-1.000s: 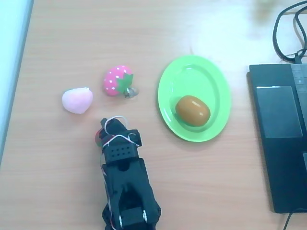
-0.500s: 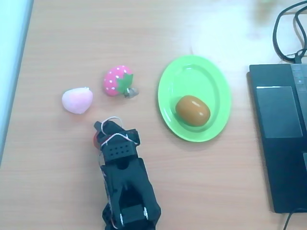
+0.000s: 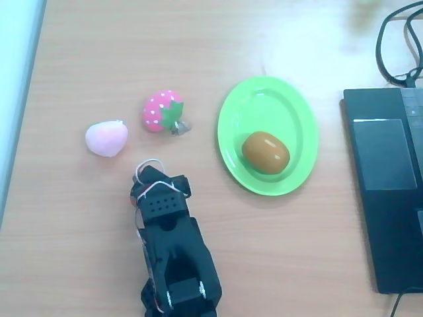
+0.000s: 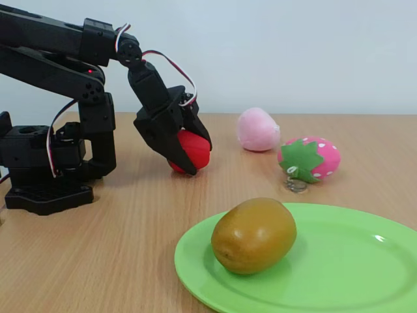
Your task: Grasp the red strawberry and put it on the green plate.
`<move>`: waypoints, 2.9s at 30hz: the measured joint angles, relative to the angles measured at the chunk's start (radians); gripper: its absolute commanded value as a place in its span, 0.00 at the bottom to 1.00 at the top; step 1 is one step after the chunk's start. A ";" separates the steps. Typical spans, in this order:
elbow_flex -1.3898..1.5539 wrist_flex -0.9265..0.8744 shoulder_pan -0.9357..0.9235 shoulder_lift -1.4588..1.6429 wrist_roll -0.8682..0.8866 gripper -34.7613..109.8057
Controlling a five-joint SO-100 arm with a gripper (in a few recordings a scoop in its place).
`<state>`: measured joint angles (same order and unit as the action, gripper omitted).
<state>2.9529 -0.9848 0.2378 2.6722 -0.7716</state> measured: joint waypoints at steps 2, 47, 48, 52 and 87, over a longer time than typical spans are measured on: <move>0.000 0.000 0.000 0.000 0.015 0.35; 0.012 0.103 -0.023 0.031 0.153 0.18; 0.012 0.104 -0.017 0.031 0.164 0.18; 0.012 0.106 -0.026 0.026 0.173 0.22; 0.164 0.281 -0.063 0.262 0.288 0.18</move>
<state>3.1170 -0.7041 0.1749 2.9345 -0.4832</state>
